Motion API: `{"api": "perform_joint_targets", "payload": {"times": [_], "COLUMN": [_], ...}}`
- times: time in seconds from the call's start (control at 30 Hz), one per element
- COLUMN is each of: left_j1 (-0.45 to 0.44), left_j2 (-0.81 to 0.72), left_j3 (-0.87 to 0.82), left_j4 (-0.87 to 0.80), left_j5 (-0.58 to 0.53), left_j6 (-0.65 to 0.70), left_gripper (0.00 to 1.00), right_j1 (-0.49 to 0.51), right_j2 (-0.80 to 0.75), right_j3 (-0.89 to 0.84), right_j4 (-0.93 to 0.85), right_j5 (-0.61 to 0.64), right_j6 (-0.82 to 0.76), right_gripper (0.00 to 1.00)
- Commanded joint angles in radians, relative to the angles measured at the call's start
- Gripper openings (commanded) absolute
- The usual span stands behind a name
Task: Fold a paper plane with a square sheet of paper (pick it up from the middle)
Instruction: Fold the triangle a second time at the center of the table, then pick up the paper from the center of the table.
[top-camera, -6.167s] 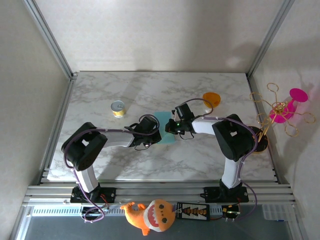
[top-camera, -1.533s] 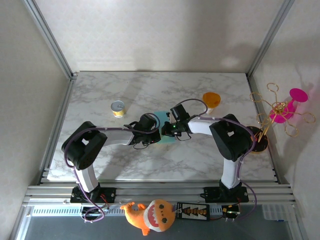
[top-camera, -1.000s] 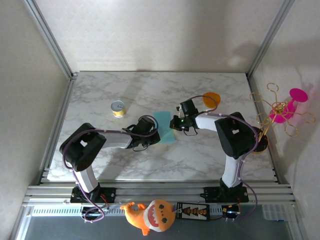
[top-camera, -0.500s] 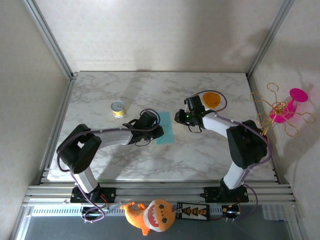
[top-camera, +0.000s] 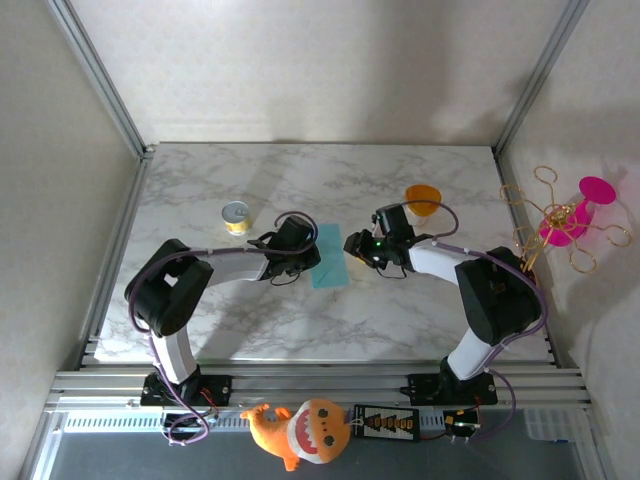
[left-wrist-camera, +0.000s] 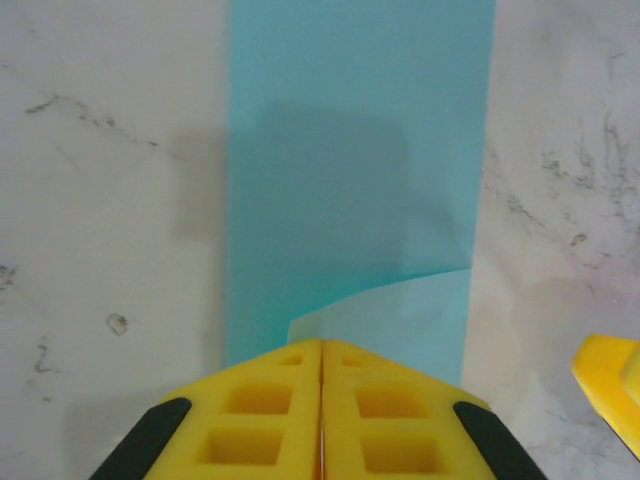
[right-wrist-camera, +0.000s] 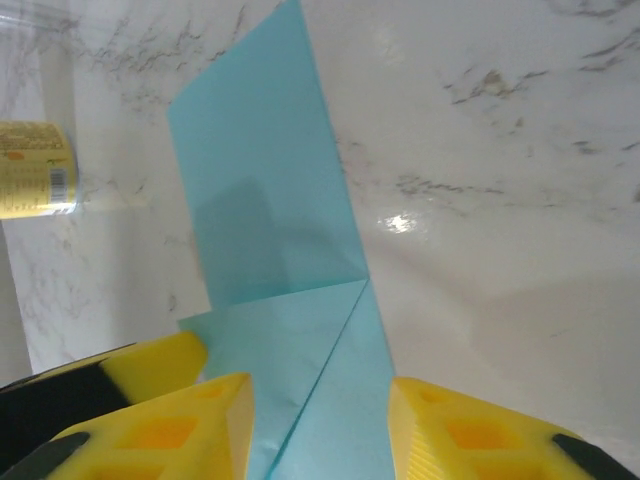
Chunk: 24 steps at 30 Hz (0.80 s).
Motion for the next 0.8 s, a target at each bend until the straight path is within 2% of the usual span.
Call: {"api": "perform_joint_targets", "payload": {"times": [0.0,0.37,0.77], "left_j1": [0.012,0.012,0.012], "left_j2": [0.017,0.041,0.052], "left_j3": [0.013,-0.034,-0.068], "left_j4": [-0.024,-0.026,-0.008], "left_j5": [-0.034,-0.05,-0.047], "left_j6": [-0.019,-0.044,-0.056], "left_gripper": [0.07,0.02,0.01], "right_j1": [0.018,0.071,0.085], "right_j2": [0.028,0.096,0.14], "right_j3": [0.0,0.03,0.058], "right_j4": [0.019,0.035,0.044], "right_j5": [-0.035,-0.055,-0.032], "right_j6": [0.052,0.12,0.156], "right_gripper": [0.42,0.36,0.29]}}
